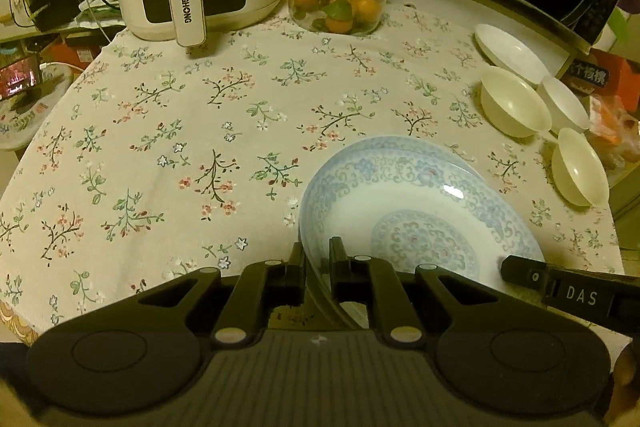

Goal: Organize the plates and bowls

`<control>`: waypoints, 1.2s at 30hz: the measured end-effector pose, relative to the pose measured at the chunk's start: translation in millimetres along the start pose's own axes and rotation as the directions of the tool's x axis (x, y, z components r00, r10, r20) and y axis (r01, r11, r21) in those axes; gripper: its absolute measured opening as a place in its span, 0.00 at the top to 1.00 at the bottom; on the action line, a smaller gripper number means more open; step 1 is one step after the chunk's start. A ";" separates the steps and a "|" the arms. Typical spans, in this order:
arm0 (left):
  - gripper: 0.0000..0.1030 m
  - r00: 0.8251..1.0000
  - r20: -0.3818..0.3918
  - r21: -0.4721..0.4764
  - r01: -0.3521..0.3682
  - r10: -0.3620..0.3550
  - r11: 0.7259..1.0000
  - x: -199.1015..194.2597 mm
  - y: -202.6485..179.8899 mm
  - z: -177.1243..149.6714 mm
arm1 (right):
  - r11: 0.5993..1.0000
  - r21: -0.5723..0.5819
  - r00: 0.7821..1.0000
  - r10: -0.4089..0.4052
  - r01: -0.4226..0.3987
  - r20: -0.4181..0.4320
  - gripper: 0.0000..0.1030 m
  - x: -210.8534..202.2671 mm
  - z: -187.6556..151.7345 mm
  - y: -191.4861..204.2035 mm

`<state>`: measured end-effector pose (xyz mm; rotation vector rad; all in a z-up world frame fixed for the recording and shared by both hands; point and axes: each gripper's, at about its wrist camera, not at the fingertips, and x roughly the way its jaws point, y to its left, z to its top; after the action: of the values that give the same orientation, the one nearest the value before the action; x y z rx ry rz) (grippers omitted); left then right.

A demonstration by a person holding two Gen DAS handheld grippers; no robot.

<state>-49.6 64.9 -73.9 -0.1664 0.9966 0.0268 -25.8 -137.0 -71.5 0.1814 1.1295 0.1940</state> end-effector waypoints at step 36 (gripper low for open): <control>0.90 0.998 0.034 0.047 -0.047 0.046 0.998 1.5 -9.9 -4.7 | 0.999 0.028 1.000 -0.019 0.019 0.001 0.84 9.0 -3.2 -5.5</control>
<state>-51.8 54.4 -76.4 -0.0984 0.9675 0.0480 -24.7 -140.0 -82.1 0.1962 1.1326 0.1614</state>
